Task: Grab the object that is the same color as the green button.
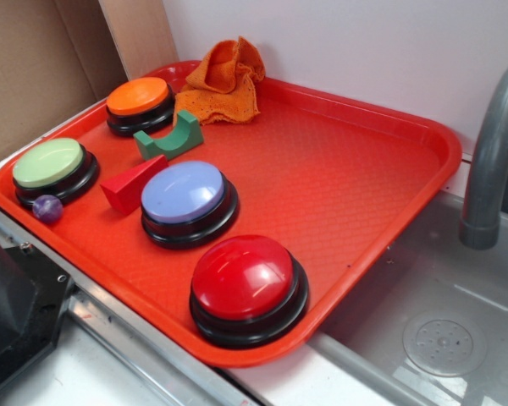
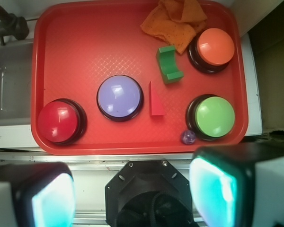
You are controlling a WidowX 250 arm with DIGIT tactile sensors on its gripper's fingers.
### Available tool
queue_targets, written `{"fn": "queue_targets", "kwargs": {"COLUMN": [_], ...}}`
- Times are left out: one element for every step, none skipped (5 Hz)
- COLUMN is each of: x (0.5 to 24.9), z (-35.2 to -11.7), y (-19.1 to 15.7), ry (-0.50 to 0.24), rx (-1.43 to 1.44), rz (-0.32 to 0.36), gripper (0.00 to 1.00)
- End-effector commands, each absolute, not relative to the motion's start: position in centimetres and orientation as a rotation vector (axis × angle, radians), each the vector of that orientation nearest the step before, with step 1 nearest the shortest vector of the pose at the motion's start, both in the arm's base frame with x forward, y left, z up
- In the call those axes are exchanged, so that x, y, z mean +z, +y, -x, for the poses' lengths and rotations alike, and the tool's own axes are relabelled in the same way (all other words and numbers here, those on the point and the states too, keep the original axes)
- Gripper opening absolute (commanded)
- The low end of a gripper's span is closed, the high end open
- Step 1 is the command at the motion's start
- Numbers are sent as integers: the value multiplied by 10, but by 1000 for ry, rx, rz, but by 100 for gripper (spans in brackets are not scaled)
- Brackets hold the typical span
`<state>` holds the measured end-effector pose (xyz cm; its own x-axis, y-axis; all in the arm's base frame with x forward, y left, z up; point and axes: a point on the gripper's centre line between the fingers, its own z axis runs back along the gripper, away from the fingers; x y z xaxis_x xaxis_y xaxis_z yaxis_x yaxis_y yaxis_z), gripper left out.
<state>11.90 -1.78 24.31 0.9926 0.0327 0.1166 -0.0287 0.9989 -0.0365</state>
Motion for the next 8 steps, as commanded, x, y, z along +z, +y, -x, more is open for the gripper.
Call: {"fn": "queue_targets", "kwargs": {"x": [243, 236, 226, 213, 188, 154, 120, 84], "z": [-119, -131, -152, -169, -188, -204, -217, -227], "y": [-18, -5, 15, 33, 61, 76, 81, 80], "ry": [-117, -154, -176, -188, -191, -189, -149, -127], "rx": [31, 27, 38, 71, 122, 194, 239, 252], "rz": [35, 60, 53, 35, -3, 6, 5, 2], "gripper": [100, 100, 100, 100, 100, 100, 100, 100]}}
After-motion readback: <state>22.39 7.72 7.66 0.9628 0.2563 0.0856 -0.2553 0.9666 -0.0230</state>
